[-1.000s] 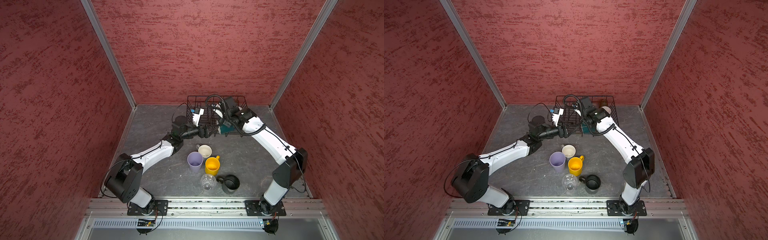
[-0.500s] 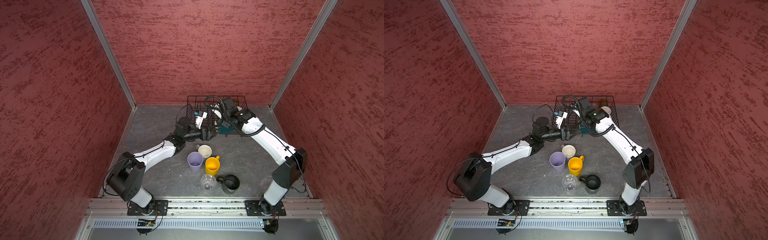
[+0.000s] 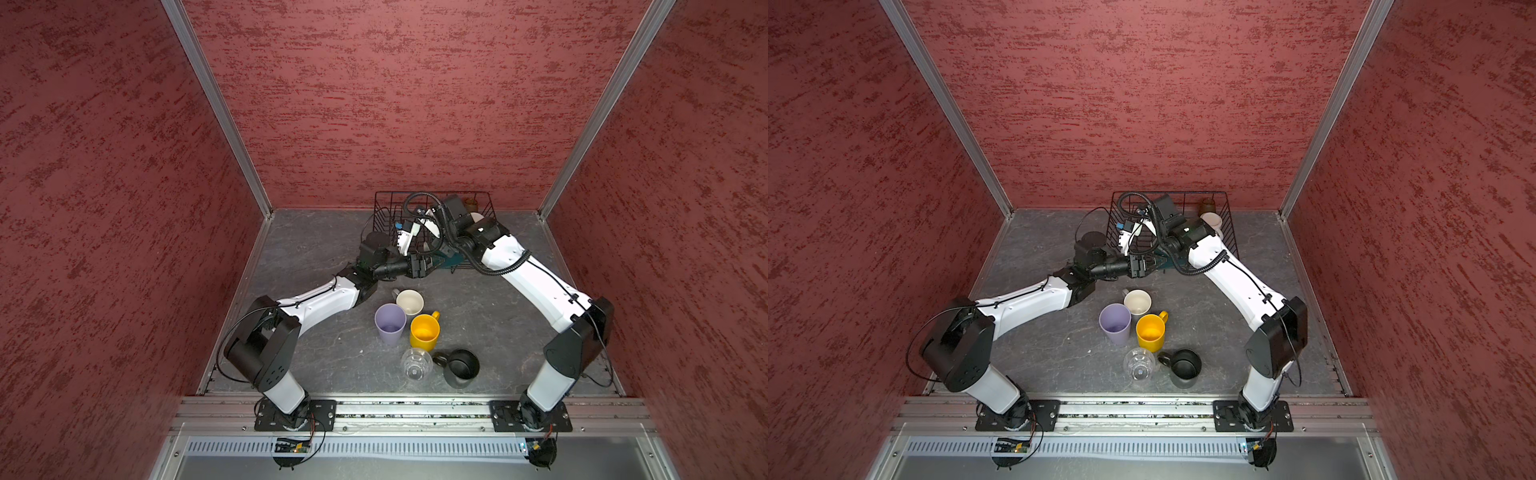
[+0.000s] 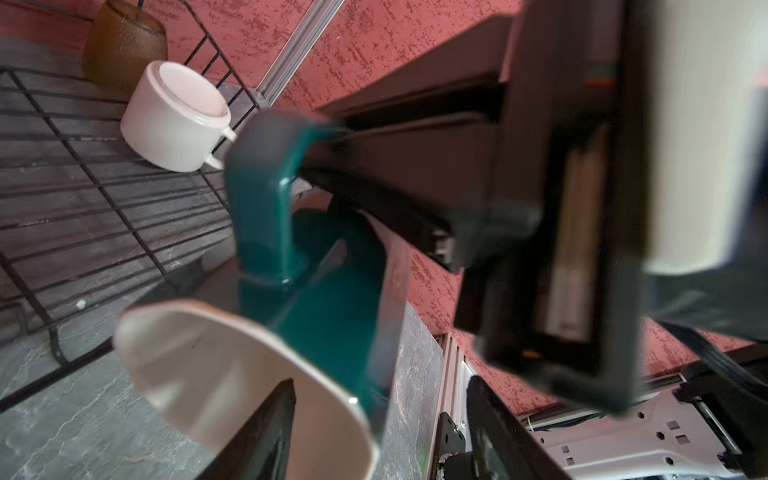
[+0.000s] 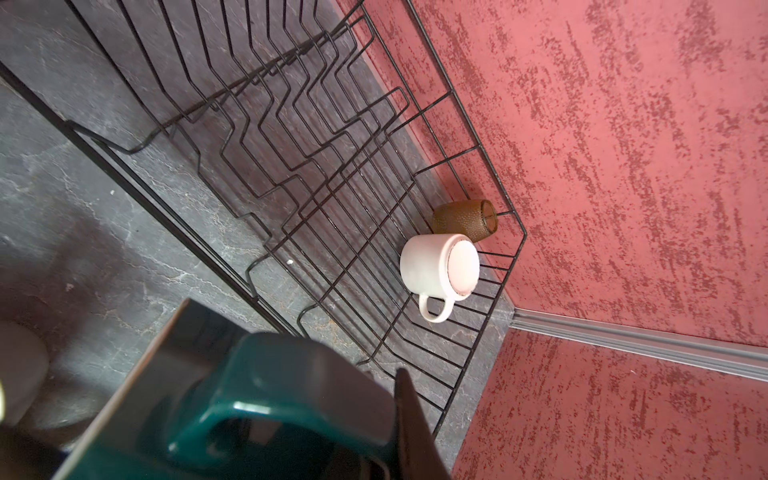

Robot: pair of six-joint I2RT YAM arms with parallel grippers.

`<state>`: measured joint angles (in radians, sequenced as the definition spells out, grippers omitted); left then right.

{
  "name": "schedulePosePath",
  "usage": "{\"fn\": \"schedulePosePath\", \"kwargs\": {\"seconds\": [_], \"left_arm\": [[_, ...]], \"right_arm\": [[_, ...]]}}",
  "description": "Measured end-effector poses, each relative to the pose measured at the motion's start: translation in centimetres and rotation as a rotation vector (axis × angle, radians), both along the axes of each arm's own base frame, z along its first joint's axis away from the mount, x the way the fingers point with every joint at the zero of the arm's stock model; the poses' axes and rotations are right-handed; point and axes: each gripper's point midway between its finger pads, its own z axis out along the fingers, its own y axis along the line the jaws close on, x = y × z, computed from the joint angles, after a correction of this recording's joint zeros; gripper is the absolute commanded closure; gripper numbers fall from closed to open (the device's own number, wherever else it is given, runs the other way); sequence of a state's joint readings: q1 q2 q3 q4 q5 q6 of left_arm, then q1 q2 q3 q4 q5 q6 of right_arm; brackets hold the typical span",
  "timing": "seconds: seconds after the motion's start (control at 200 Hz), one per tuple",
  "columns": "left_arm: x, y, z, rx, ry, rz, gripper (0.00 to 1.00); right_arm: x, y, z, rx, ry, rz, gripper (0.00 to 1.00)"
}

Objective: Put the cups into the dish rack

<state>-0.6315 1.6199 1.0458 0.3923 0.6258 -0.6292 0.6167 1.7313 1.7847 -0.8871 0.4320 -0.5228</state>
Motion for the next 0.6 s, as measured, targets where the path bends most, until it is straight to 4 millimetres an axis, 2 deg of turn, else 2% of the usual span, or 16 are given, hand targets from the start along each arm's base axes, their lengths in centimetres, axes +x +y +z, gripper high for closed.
{"fn": "schedulePosePath", "kwargs": {"seconds": [0.185,0.371,0.601], "left_arm": [[0.0,0.0,-0.1,0.000,0.014,0.005,0.51],[0.0,-0.2,0.2,-0.002,0.016,0.000,0.82],[-0.4,-0.4,1.3,-0.034,0.008,-0.037,1.00]], "right_arm": [[-0.2,0.5,0.2,0.036,0.005,0.001,1.00],[-0.6,1.0,-0.1,0.058,0.027,0.007,1.00],[-1.0,1.5,-0.3,0.113,0.051,0.008,1.00]]}}
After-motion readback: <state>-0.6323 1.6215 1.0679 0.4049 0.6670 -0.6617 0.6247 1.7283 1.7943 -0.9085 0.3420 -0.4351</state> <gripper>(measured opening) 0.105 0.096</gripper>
